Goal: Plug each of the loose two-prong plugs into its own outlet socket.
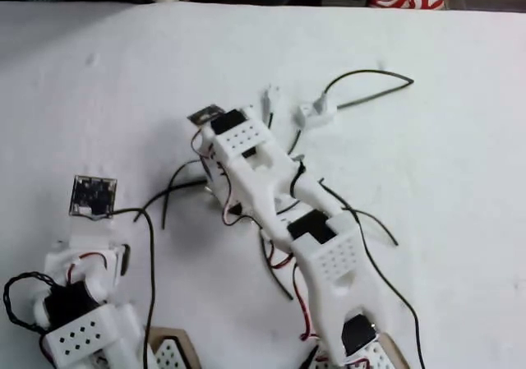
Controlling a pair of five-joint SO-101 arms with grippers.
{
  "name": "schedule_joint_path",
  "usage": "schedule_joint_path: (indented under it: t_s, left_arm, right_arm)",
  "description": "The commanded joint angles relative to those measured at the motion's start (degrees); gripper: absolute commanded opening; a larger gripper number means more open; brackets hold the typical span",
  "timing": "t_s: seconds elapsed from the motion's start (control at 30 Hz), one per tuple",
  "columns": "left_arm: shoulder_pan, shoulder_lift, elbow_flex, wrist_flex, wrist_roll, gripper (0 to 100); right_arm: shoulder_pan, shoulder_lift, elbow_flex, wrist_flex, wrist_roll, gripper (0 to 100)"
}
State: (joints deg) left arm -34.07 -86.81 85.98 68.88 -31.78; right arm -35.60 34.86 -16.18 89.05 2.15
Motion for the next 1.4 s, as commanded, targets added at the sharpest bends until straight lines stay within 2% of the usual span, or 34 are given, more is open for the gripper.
schedule_joint_path:
  t_s: [0.0, 0.17, 0.4, 0.8, 1.03, 1.17, 1.37]
  left_arm:
    - [0.31, -0.48, -0.18, -0.97, 0.09, 25]
    - [0.31, -0.48, -0.18, -0.97, 0.09, 25]
    - [0.31, -0.48, -0.18, -0.97, 0.09, 25]
    - [0.31, -0.48, -0.18, -0.97, 0.09, 25]
    - [0.31, -0.48, -0.18, -0.97, 0.09, 25]
    - [0.31, -0.48, -0.18, -0.97, 0.09, 25]
    - [0.31, -0.48, -0.09, -0.97, 0.09, 25]
  right_arm:
    - [-0.66, -1.8, -0.79, 0.48, 0.09, 2.8]
    - [-0.66, -1.89, -0.79, 0.66, -0.18, 11.1]
    - [-0.31, -1.36, -5.63, 0.66, -0.18, 8.2]
    - [-0.31, -1.27, -5.71, 6.37, 0.18, 8.0]
    - [-0.31, -1.27, -5.71, 6.2, 0.18, 7.9]
    - [-0.48, -1.27, -5.71, 6.2, 0.26, 0.9]
    - [-1.01, -4.7, -6.86, 9.27, 0.26, 1.7]
